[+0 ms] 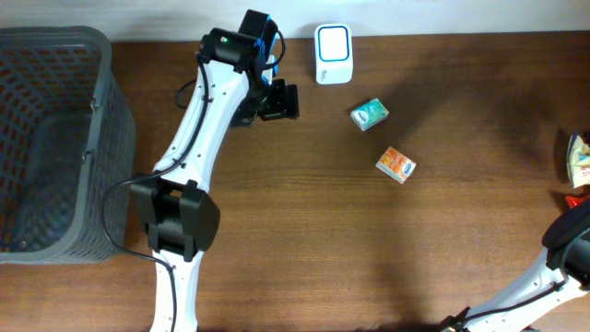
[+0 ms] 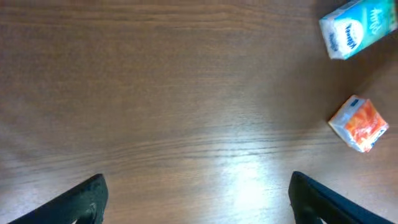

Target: Scan the item barcode

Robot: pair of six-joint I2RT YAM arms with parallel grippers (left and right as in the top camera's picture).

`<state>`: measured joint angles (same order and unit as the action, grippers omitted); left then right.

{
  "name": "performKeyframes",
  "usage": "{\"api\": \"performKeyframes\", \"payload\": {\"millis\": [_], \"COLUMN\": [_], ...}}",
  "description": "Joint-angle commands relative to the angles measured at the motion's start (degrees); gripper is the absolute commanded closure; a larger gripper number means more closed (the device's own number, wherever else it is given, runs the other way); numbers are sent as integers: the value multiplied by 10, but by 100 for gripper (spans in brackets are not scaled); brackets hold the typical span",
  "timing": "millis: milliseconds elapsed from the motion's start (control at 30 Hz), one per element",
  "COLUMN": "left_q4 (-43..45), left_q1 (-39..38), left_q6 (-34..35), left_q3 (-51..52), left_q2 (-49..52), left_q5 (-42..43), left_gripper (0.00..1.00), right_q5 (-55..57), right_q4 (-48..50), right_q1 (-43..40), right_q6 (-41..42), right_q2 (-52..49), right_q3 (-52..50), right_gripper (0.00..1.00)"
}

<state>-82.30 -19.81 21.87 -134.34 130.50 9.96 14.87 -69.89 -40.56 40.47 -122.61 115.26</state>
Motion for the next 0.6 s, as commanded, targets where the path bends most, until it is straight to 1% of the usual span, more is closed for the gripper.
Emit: {"api": "performKeyframes", "payload": {"millis": [0, 33, 67, 133, 167, 233, 300, 333, 400, 433, 467, 500, 533, 567], "left_q4": [18, 32, 58, 103, 143, 186, 215, 215, 204, 189, 176, 168, 159, 143], "left_q1": [-24, -34, -52, -73, -87, -101, -113, -116, -115, -109, -98, -90, -83, -73], "left_q6": [-17, -23, -26, -27, -26, -26, -26, -26, -19, 12, 31, 34, 34, 34], "left_q3": [5, 11, 22, 41, 56, 72, 84, 84, 84, 84, 84, 84, 84, 84], "left_q2": [0, 0, 0, 0, 0, 0, 0, 0, 0, 0, 0, 0, 0, 0], "left_q5": [12, 12, 12, 12, 3, -16, -67, -109, -182, -215, -219, -218, -218, -218], "left_gripper": [11, 11, 10, 9, 8, 7, 3, 2, 15, 16, 5, 1, 1, 1], "right_q5": [-213, -274, -335, -339, -339, -340, -342, -342, -342, -342, -342, -341, -335, -324], "right_q4": [32, 38, 39, 37, 37, 25, 0, -7, -11, -8, 5, 17, 29, 41], "right_q1": [30, 40, 60, 92, 110, 130, 158, 179, 214, 245, 275, 296, 316, 338], "right_q6": [-100, -128, -152, -152, -152, -152, -152, -152, -157, -158, -158, -158, -146, -108], "right_q2": [43, 42, 40, 40, 40, 40, 40, 40, 40, 39, 34, 28, 20, 9], "right_q3": [-2, -2, -2, -2, -2, -2, -2, -2, -4, -10, -14, -15, -15, -15], "right_gripper": [8, 7, 2, 1, 1, 1, 1, 1, 1, 1, 1, 2, 1, 1]}}
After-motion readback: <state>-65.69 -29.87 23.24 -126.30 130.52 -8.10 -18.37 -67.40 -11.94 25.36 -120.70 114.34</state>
